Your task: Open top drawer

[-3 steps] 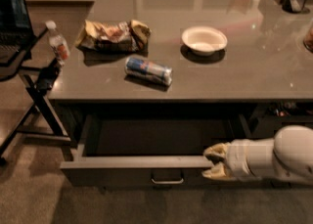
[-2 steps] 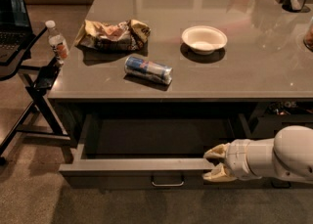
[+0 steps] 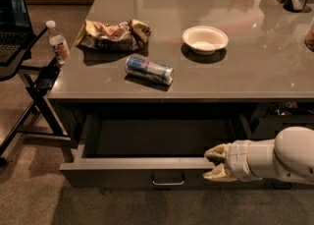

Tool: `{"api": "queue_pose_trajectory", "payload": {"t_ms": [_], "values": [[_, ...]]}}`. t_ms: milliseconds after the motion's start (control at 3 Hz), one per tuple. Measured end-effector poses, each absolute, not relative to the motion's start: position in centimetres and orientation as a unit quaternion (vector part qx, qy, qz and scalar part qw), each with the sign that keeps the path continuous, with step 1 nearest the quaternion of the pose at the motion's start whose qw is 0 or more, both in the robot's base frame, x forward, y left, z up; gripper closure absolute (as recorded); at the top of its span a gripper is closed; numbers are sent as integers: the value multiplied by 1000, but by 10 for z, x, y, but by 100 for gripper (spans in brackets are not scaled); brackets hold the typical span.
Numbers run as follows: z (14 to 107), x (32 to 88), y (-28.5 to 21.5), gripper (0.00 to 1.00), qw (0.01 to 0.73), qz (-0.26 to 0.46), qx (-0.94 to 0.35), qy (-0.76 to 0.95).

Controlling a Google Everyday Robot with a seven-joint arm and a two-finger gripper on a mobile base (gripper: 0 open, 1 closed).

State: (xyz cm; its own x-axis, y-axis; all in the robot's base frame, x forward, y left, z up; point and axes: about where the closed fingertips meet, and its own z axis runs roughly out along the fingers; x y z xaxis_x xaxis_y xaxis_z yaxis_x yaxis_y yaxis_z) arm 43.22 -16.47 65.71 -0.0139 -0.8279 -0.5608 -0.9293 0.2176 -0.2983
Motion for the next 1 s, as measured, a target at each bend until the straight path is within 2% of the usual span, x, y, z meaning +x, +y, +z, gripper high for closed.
{"api": "queue_pose_trajectory", "payload": {"t_ms": [333,1000], "values": [[657,432,-165,37,328,77,-621,708],[650,391,-176,83,325,90,-616,712]]}}
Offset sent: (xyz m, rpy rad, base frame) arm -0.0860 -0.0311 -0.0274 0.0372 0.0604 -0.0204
